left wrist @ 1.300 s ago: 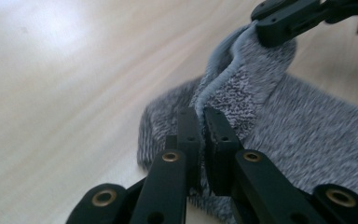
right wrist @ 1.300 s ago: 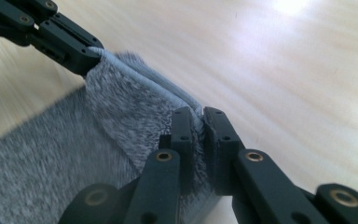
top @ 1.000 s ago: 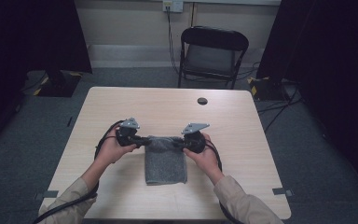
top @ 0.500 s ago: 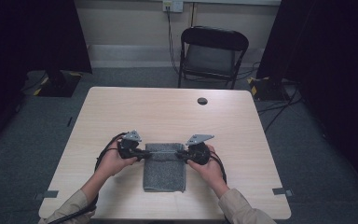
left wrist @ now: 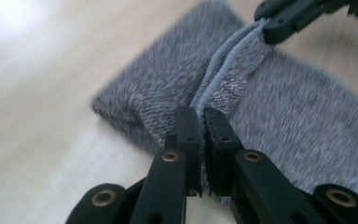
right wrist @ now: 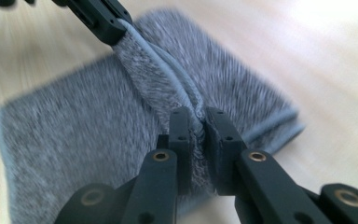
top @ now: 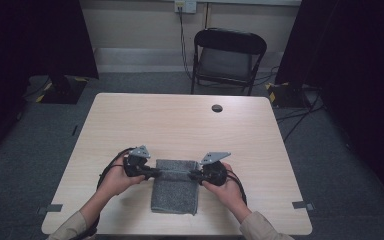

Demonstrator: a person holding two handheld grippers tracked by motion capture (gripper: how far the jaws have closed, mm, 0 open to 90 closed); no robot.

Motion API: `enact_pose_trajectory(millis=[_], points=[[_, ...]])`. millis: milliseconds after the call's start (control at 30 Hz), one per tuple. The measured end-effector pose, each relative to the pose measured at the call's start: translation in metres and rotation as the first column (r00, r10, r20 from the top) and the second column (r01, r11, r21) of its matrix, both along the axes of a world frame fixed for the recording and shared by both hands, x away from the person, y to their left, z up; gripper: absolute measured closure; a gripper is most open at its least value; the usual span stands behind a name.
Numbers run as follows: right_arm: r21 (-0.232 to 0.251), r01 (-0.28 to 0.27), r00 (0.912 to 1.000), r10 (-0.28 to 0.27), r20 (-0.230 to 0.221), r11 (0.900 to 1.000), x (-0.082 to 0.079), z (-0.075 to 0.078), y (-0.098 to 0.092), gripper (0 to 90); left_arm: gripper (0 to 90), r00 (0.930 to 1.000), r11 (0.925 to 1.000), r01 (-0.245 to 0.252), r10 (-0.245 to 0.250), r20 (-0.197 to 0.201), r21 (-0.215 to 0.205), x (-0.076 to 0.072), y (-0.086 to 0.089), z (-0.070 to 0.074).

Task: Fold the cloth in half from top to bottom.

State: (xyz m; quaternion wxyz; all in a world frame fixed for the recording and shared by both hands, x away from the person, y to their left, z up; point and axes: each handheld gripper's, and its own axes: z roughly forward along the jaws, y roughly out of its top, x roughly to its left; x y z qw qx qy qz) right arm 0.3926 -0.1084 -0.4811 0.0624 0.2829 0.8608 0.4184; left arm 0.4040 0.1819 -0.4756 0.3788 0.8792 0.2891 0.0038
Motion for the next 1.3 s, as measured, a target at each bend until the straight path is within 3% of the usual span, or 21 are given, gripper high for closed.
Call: enact_pose_trajectory(millis=[100, 333, 533, 600, 633, 667, 733, 800, 867, 900, 933, 1133, 1300], points=[[-0.009, 0.002, 0.9998, -0.002, -0.02, 1.0, -0.002, -0.008, 0.002, 82.5, 85.9, 0.9998, 0.9997, -0.017, 0.017, -0.014, -0.019, 0.0, 0.001, -0.006], [-0.035, 0.018, 0.9998, -0.018, -0.009, 0.999, 0.012, -0.009, 0.006, 83.0, 85.9, 0.9996, 0.9996, -0.027, 0.027, 0.006, 0.004, 0.016, -0.003, -0.006], [-0.054, 0.054, 0.9985, -0.053, 0.007, 0.997, 0.04, -0.008, 0.009, 83.0, 85.9, 0.9977, 0.9974, -0.068, 0.068, 0.005, -0.024, 0.044, -0.003, -0.009], [-0.05, 0.079, 0.9969, -0.078, 0.013, 0.996, 0.059, -0.008, 0.009, 83.1, 86.0, 0.9969, 0.9966, -0.078, 0.078, 0.008, -0.027, 0.055, -0.004, -0.01], [-0.05, 0.079, 0.9969, -0.078, 0.013, 0.996, 0.059, -0.008, 0.009, 83.1, 86.0, 0.9965, 0.9961, -0.083, 0.083, 0.006, -0.029, 0.06, -0.004, -0.01], [-0.034, 0.099, 0.9951, -0.099, 0.011, 0.995, 0.073, -0.01, 0.009, 83.1, 86.0, 0.996, 0.9957, -0.089, 0.089, 0.009, -0.027, 0.067, -0.004, -0.009], [-0.029, 0.107, 0.9942, -0.107, 0.01, 0.994, 0.078, -0.01, 0.009, 83.1, 86.0, 0.9948, 0.9944, -0.101, 0.101, 0.01, -0.03, 0.078, -0.004, -0.008], [-0.021, 0.114, 0.9932, -0.113, 0.027, 0.993, 0.098, -0.005, 0.009, 82.7, 86.1, 0.9922, 0.9917, -0.122, 0.123, 0.024, -0.041, 0.091, -0.004, -0.001], [-0.014, 0.115, 0.9931, -0.114, 0.027, 0.993, 0.102, -0.003, 0.009, 82.5, 86.1, 0.9903, 0.9894, -0.134, 0.135, 0.03, -0.057, 0.099, -0.004, 0.007], [0.034, 0.133, 0.9904, -0.134, 0.035, 0.991, 0.109, 0.009, 0.008, 82.5, 86.1, 0.9894, 0.9872, -0.136, 0.14, 0.04, -0.083, 0.102, -0.004, 0.016], [0.049, 0.132, 0.9903, -0.134, 0.038, 0.99, 0.11, 0.013, 0.007, 82.4, 86.0, 0.9895, 0.9862, -0.134, 0.139, 0.042, -0.097, 0.102, -0.004, 0.022], [0.07, 0.103, 0.9913, -0.108, 0.074, 0.992, 0.1, 0.037, 0.004, 81.9, 85.9, 0.9864, 0.9851, -0.107, 0.122, 0.11, -0.134, 0.092, 0.0, 0.061], [0.082, 0.084, 0.9908, -0.092, 0.1, 0.993, 0.081, 0.053, -0.002, 81.8, 85.9, 0.9852, 0.9877, -0.082, 0.1, 0.139, -0.134, 0.075, 0.003, 0.076]])
